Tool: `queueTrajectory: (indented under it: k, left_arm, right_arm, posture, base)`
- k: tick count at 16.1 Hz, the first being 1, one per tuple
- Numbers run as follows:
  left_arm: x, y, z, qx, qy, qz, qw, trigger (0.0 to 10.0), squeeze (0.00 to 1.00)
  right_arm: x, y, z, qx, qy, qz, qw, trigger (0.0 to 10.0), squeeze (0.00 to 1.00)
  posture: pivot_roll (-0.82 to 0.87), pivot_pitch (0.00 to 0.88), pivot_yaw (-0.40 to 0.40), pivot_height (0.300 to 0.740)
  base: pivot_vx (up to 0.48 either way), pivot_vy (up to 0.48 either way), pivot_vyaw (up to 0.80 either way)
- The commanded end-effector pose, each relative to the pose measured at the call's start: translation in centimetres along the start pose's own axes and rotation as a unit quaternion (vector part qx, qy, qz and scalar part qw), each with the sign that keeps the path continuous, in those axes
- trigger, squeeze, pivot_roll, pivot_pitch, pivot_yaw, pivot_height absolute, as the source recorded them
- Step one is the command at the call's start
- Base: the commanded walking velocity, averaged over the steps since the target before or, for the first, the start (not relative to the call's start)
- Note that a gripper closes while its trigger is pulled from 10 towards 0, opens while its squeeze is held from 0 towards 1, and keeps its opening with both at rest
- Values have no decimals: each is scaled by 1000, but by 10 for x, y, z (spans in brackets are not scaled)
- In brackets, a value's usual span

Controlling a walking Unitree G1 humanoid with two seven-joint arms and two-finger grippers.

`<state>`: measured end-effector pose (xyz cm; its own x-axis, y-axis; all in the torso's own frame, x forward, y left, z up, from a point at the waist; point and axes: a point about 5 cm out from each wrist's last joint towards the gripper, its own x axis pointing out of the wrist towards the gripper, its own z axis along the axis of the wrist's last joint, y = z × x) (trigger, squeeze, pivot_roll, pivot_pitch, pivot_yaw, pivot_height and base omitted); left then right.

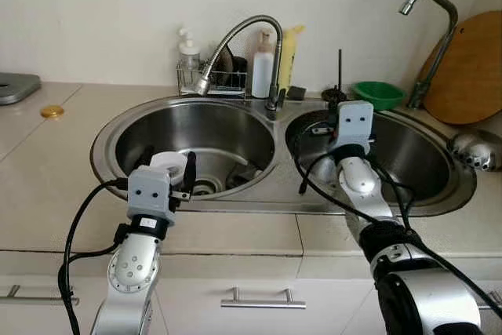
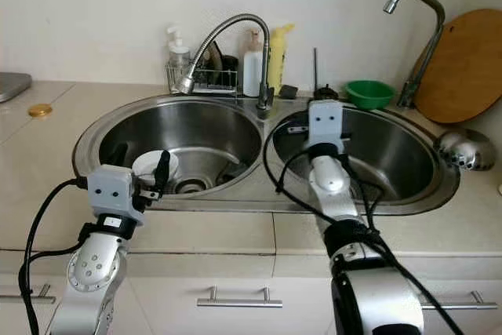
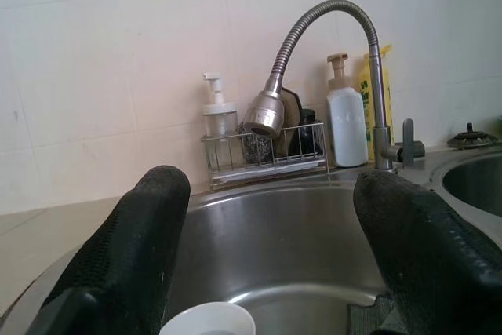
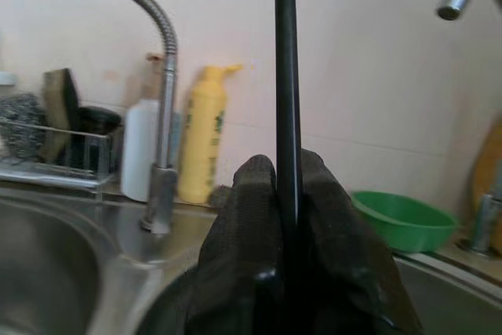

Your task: Kitchen organization

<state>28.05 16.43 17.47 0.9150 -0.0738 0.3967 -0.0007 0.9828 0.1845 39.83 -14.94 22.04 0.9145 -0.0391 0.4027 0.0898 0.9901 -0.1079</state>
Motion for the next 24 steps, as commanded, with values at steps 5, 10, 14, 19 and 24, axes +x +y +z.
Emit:
queueTrajectory:
  k: [5, 10, 14, 19, 24]
  left_arm:
    - [-1, -2, 0, 6, 3, -11, 1000, 10000, 0]
    - [-1, -2, 0, 6, 5, -11, 1000, 10000, 0]
    - [-1, -4, -1, 4, 6, -14, 1000, 10000, 0]
    - [-1, -5, -1, 3, 8, -15, 1000, 10000, 0]
    - [-2, -5, -2, 3, 8, -14, 1000, 10000, 0]
  right_arm:
    - [-5, -11, -18, -16, 51, -31, 998, 10000, 0]
    - [-8, -18, -23, -12, 62, -54, 997, 10000, 1000]
    - [-10, -16, -25, 7, 64, -53, 996, 10000, 1000]
    - [-13, -17, -30, 22, 75, -50, 996, 10000, 1000]
    - [-7, -11, -17, 56, 41, -37, 997, 10000, 1000]
  posture:
    - [109, 0, -37, 740]
    - [104, 0, -37, 740]
    - [104, 0, -37, 740]
    - [96, 0, -35, 740]
    - [91, 0, -40, 740]
  base:
    - [0, 0, 0]
    - [0, 0, 0]
    - [0, 0, 0]
    - [0, 0, 0]
    - [0, 0, 0]
